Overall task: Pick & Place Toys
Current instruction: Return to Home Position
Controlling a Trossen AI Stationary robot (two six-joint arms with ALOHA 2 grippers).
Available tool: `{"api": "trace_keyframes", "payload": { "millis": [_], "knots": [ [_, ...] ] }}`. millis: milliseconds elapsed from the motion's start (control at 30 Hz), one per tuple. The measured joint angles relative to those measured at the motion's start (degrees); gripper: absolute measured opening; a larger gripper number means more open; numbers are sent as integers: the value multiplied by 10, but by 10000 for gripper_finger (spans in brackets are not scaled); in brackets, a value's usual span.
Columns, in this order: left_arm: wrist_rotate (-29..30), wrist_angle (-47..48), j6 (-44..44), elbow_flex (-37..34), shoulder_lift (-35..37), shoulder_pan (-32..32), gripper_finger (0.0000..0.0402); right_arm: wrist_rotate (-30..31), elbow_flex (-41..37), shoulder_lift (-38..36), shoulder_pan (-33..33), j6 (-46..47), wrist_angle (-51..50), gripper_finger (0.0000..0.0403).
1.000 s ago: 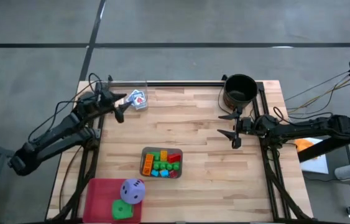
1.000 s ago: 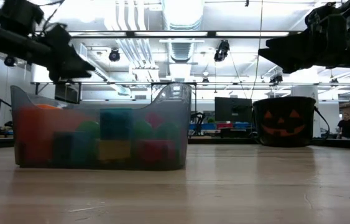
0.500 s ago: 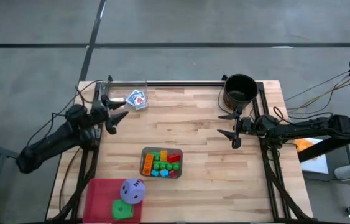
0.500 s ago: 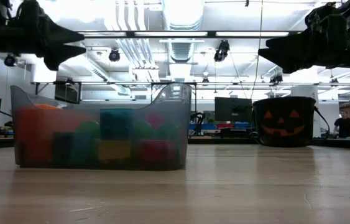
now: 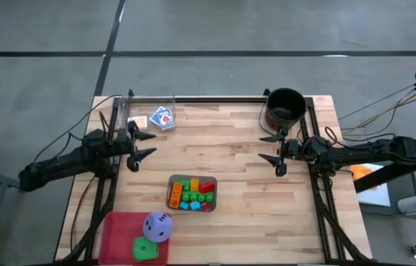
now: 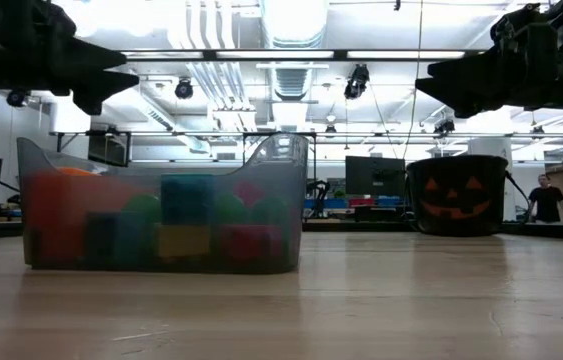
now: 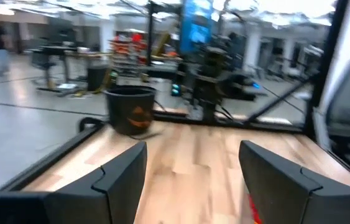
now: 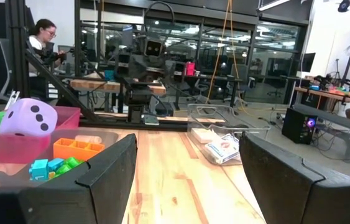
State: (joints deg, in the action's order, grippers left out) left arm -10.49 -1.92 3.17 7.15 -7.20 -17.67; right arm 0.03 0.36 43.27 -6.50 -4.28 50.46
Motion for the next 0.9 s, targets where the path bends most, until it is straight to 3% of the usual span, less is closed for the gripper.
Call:
{"api": "trace_keyframes", "payload": {
  "millis": [333,900],
  "knots": [
    [-2,39,-38,-1,0,109,260,0,0,0,0,0,0,281],
    [5,48,23,-1,-1,113,260,0,0,0,0,0,0,281]
  ]
}}
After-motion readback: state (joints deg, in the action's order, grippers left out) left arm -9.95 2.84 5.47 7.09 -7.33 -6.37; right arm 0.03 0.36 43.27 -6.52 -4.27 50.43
